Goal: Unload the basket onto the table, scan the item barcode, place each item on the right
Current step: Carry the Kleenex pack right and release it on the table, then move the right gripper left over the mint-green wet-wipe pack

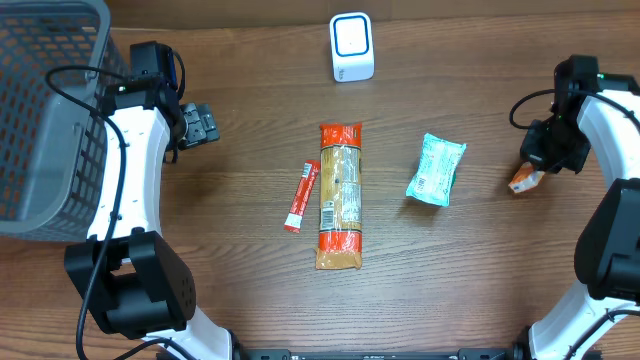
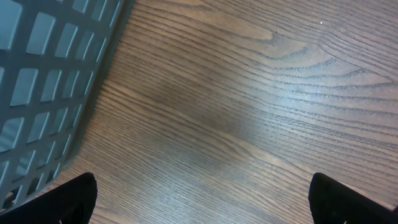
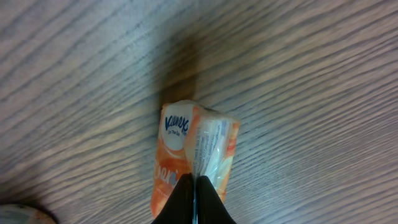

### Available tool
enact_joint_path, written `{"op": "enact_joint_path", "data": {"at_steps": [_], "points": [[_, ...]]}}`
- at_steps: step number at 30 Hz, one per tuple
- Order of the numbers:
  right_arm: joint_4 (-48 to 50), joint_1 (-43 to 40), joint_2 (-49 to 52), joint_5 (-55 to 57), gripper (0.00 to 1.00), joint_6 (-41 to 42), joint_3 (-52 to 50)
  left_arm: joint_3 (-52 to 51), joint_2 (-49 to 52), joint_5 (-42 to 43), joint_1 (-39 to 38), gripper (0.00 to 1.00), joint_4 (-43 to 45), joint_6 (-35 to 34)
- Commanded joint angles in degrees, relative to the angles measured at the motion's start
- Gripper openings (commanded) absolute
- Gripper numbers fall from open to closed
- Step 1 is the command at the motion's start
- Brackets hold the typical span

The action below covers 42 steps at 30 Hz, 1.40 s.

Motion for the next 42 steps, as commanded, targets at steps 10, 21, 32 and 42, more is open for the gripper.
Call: {"op": "enact_joint_path", "data": {"at_steps": [10, 21, 32, 42], "points": [[2.0, 0.2, -0.5, -0.7, 0.67, 0.0, -4.4, 1.0, -0.5, 0.3, 0.1, 1.00, 0.0, 0.6], [-0.6, 1.3, -12.3, -21.5, 0.64, -9.6, -1.1, 1.0, -0.5, 0.3, 0.1, 1.00, 0.0, 0.6], [-4.9, 1.6, -17.0, -32.2, 0.78, -15.3, -2.8, 1.0, -0.5, 0.3, 0.1, 1.00, 0.0, 0.6], [-3.8, 1.7, -16.9, -33.7, 0.79, -15.3, -3.9, 1.0, -0.5, 0.3, 0.1, 1.00, 0.0, 0.6]]}}
